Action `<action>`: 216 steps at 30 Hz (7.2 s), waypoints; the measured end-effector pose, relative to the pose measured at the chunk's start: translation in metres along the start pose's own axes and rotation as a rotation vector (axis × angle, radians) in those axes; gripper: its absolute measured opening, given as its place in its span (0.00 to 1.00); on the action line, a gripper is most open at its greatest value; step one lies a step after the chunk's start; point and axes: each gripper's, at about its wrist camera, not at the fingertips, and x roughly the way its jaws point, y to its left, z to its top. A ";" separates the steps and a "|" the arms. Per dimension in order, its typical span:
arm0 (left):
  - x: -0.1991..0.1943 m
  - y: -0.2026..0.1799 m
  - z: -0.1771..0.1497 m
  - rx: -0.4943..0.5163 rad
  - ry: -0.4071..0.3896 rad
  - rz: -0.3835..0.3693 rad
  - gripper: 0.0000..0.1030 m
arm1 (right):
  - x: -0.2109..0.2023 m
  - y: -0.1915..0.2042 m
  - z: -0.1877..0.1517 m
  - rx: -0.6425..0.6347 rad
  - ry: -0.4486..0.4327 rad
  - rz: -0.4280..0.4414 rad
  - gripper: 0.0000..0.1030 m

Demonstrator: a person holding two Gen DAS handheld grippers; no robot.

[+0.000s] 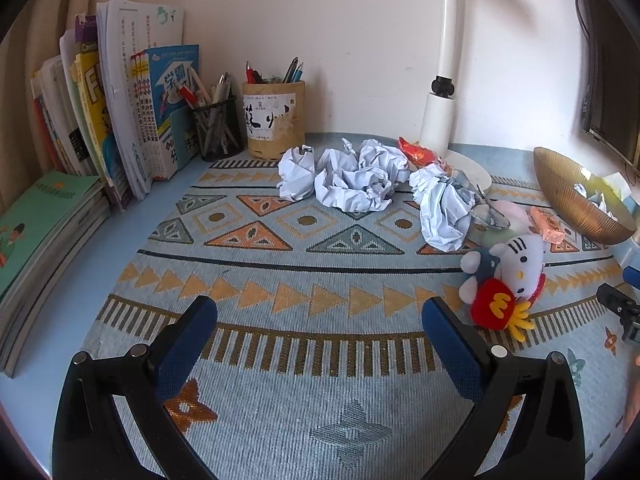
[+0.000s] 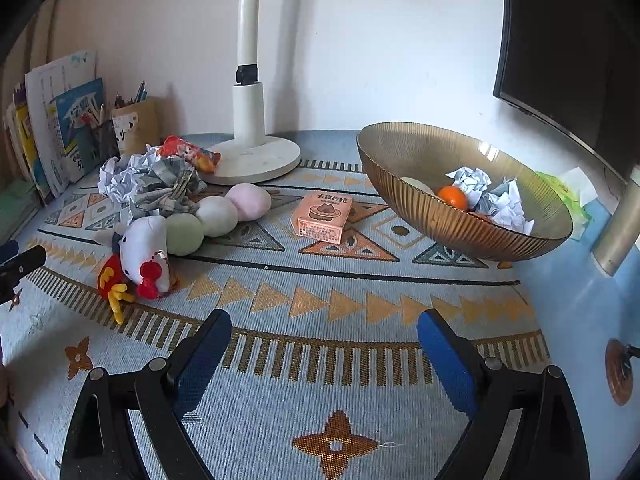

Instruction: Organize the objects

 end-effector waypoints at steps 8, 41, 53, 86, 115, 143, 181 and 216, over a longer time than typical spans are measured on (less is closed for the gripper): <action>0.001 0.000 0.000 -0.001 0.004 -0.001 0.99 | 0.000 0.001 0.000 -0.002 0.002 -0.001 0.91; 0.002 -0.002 0.000 0.004 0.006 -0.009 0.99 | 0.001 0.004 -0.001 -0.015 0.005 -0.015 0.91; 0.004 -0.004 -0.001 0.023 0.020 -0.009 0.99 | -0.002 0.002 -0.002 -0.006 -0.006 -0.001 0.96; 0.182 0.088 0.128 -0.348 0.281 -0.407 0.27 | 0.199 0.116 0.183 0.175 0.400 0.538 0.51; 0.013 0.038 -0.001 -0.130 0.106 -0.289 0.31 | -0.026 0.008 -0.021 0.218 0.219 0.298 0.66; 0.017 0.014 -0.001 -0.015 0.149 -0.232 0.31 | -0.006 -0.012 -0.014 0.184 0.200 0.182 0.70; 0.012 -0.208 0.161 0.044 0.063 -0.704 0.76 | -0.008 -0.209 0.102 0.471 -0.031 0.153 0.59; 0.062 -0.122 0.028 0.159 0.263 -0.349 0.68 | 0.057 -0.035 0.021 0.408 0.155 0.405 0.83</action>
